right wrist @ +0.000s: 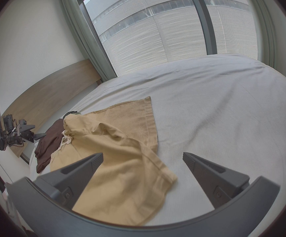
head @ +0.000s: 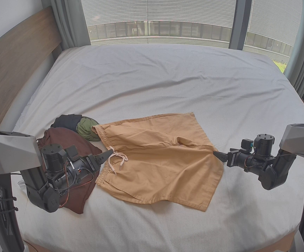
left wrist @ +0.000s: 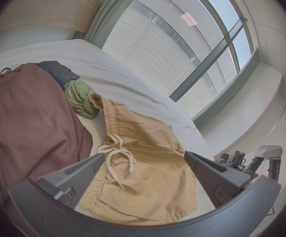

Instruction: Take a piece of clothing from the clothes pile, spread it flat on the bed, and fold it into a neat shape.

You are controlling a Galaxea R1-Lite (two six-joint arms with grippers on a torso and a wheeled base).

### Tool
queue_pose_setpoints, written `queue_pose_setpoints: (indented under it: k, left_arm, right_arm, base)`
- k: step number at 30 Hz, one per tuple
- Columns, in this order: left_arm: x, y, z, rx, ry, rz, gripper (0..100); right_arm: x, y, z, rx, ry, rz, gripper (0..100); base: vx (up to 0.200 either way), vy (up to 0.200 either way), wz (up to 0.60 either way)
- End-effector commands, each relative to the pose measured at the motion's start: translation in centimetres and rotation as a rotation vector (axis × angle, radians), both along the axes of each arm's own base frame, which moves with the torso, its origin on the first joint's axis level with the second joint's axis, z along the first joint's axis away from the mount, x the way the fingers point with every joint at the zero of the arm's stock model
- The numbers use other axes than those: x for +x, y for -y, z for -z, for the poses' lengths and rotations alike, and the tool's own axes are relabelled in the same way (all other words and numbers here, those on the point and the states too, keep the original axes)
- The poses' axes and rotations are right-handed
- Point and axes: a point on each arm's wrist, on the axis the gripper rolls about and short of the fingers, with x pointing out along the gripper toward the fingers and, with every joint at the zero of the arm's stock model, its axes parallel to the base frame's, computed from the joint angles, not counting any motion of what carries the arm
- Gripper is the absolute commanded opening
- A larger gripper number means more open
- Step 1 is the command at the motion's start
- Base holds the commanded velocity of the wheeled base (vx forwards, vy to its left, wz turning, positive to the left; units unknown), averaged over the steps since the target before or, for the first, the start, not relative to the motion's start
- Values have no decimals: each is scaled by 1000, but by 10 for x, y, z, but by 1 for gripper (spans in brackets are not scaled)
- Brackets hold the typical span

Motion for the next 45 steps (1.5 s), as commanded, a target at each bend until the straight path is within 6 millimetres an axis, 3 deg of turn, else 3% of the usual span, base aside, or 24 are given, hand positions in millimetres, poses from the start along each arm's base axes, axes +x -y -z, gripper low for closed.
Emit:
queue_pose_setpoints:
  k: [1,4,10,25,45]
  left_arm:
    - [-1,-7,-1,1,-10,-21,100]
    - [-3,-12,-2,6,-50,-32,100]
    - [-9,-15,12,25,-170,-38,100]
    - [-3,-16,53,47,-290,-45,100]
    - [1,-12,72,55,-324,-40,100]
  right_arm:
    - [-29,8,-25,1,-1,15,100]
    - [-49,10,-32,19,-20,17,100]
    - [-54,8,-32,67,23,28,100]
    - [-51,8,-27,66,14,29,100]
    - [-46,8,-22,68,21,30,100]
  base:
    - [0,0,0]
    - [0,0,0]
    - [0,0,0]
    - [0,0,0]
    - [0,0,0]
